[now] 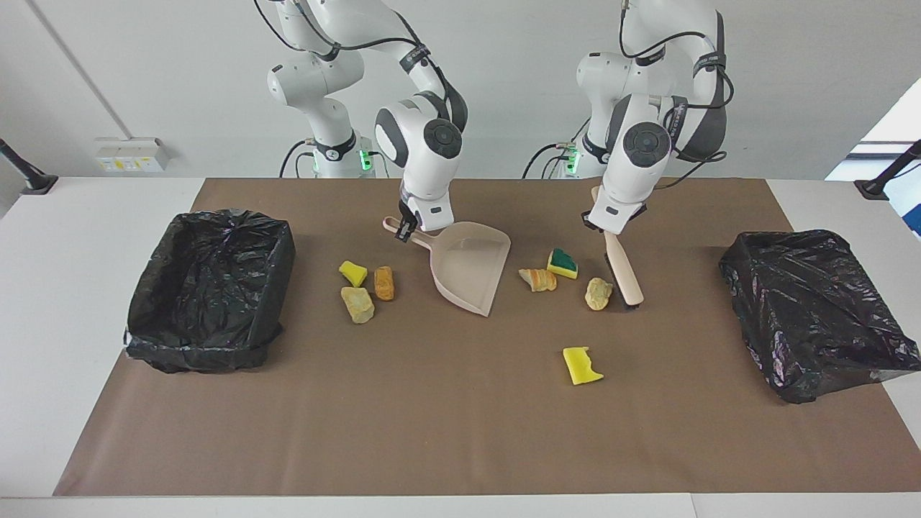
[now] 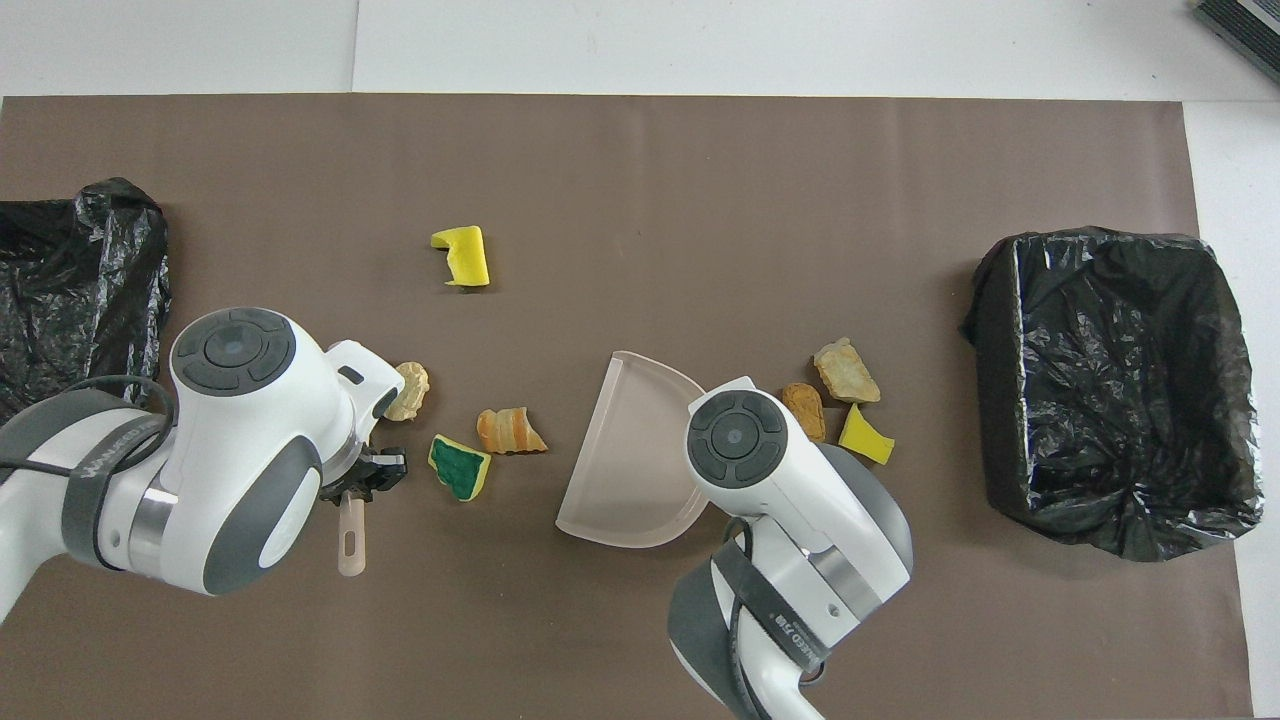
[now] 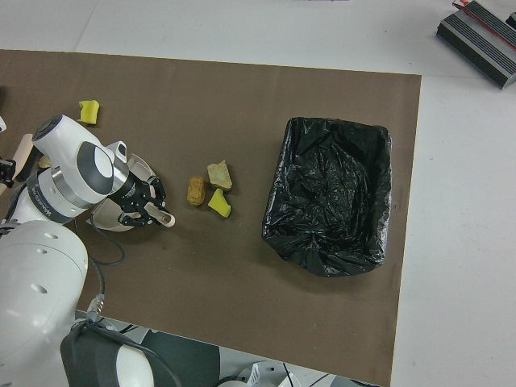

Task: Sweep and dump trash in bin
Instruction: 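Sweep the bread and green sponge into the dustpan with the left gripper, then reach the brush with the left gripper behind the yellow sponge piece, then sweep the yellow sponge piece into the dustpan with the left gripper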

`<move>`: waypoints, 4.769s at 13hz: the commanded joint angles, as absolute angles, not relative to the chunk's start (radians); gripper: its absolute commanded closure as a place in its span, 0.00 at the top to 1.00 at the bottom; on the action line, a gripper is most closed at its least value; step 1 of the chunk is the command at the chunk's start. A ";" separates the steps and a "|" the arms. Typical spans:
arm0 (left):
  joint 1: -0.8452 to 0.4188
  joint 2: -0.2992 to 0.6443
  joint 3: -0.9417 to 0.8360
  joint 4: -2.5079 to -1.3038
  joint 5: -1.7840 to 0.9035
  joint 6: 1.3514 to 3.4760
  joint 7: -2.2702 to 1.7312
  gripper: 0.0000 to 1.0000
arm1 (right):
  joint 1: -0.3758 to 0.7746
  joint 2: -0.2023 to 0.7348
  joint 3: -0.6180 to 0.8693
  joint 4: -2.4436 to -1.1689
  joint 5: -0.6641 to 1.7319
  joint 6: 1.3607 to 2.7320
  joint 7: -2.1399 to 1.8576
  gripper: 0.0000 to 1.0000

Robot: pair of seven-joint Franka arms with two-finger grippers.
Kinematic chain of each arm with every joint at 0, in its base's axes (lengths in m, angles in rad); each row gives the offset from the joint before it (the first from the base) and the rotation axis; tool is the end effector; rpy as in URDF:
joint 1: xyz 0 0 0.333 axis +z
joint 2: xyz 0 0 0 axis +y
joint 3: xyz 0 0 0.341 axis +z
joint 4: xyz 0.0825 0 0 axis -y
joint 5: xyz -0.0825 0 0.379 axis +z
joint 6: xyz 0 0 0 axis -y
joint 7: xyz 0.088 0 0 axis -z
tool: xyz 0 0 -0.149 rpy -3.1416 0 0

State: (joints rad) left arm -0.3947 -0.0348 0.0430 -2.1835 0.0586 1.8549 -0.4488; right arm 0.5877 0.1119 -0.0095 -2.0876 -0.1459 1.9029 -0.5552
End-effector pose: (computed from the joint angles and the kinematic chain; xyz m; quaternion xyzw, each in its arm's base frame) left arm 0.4477 -0.1568 0.3708 -0.9883 -0.0356 0.1247 0.0808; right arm 0.4414 0.2686 0.3393 0.8141 0.5579 -0.1466 0.0669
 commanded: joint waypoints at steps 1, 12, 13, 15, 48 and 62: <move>-0.402 -0.034 0.026 -2.224 0.077 1.913 -0.400 0.00 | 0.586 0.084 -0.009 -2.118 -0.172 1.925 -0.522 0.00; -0.771 -0.003 0.018 -2.232 -0.231 2.135 -0.492 0.00 | 0.581 0.086 -0.009 -2.118 -0.172 1.925 -0.522 0.00; -0.788 0.006 0.018 -2.214 -0.232 2.132 -0.492 0.00 | 0.581 0.086 -0.009 -2.118 -0.172 1.925 -0.522 0.00; -0.775 -0.003 0.023 -2.183 -0.232 2.119 -0.485 0.00 | 0.581 0.086 -0.009 -2.118 -0.172 1.925 -0.520 0.00; -0.343 0.347 0.020 -1.831 0.040 2.036 0.419 0.00 | 0.581 0.086 -0.009 -2.118 -0.169 1.922 -0.499 0.00; -0.670 0.094 0.018 -2.019 -0.160 1.906 -0.009 0.00 | 0.581 0.086 -0.009 -2.118 -0.169 1.922 -0.499 0.00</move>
